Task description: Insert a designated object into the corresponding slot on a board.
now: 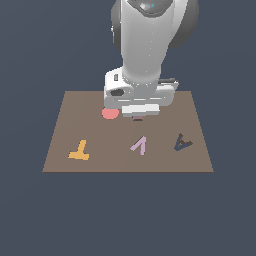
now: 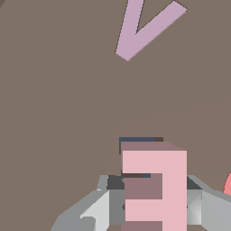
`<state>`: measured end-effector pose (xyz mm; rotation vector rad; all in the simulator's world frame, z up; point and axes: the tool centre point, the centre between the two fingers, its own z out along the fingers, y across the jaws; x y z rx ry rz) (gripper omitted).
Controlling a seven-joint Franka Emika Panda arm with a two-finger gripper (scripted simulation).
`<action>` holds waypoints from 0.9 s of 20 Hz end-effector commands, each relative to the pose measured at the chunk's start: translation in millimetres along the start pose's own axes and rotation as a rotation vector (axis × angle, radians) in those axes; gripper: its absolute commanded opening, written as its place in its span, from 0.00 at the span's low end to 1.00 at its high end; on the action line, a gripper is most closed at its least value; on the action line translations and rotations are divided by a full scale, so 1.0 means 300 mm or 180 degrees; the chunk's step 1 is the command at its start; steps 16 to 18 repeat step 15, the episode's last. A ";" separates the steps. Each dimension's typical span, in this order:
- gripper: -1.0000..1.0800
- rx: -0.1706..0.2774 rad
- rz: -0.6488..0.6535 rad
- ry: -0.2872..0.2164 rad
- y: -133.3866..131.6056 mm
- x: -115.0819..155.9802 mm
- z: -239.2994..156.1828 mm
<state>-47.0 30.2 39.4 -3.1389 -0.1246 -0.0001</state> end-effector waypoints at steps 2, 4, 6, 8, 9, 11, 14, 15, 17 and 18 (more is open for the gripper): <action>0.00 -0.0003 -0.0008 0.0000 0.000 0.001 0.019; 0.00 -0.0004 -0.0012 0.0000 0.000 0.001 0.030; 0.96 -0.0004 -0.0012 0.0000 0.001 0.001 0.031; 0.96 -0.0004 -0.0012 0.0000 0.001 0.001 0.031; 0.96 -0.0004 -0.0012 0.0000 0.001 0.001 0.031; 0.96 -0.0004 -0.0012 0.0000 0.001 0.001 0.031; 0.96 -0.0004 -0.0012 0.0000 0.001 0.001 0.031; 0.96 -0.0004 -0.0012 0.0000 0.001 0.001 0.031; 0.96 -0.0004 -0.0012 0.0000 0.001 0.001 0.031; 0.96 -0.0004 -0.0012 0.0000 0.001 0.001 0.031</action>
